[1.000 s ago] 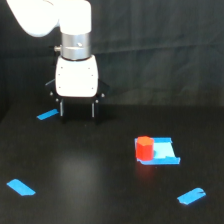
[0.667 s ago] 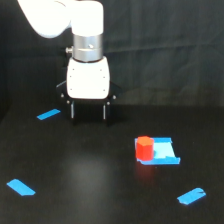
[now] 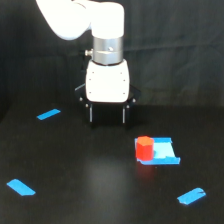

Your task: Pick up the red object from the table

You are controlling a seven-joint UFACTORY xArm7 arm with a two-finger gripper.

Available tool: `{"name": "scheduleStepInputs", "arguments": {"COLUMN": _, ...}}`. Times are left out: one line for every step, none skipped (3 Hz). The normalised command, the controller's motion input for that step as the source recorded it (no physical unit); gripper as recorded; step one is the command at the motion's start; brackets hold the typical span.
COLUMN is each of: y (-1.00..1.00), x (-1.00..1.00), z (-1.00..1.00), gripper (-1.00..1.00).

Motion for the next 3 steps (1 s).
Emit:
{"name": "scheduleStepInputs", "arguments": {"y": -0.48, "x": 0.89, "z": 0.01, "gripper": 0.93}}
{"name": "scheduleStepInputs", "arguments": {"y": -0.56, "x": 0.75, "z": 0.15, "gripper": 1.0}}
{"name": "scheduleStepInputs", "arguments": {"y": -0.7, "x": 0.37, "z": 0.13, "gripper": 1.0}}
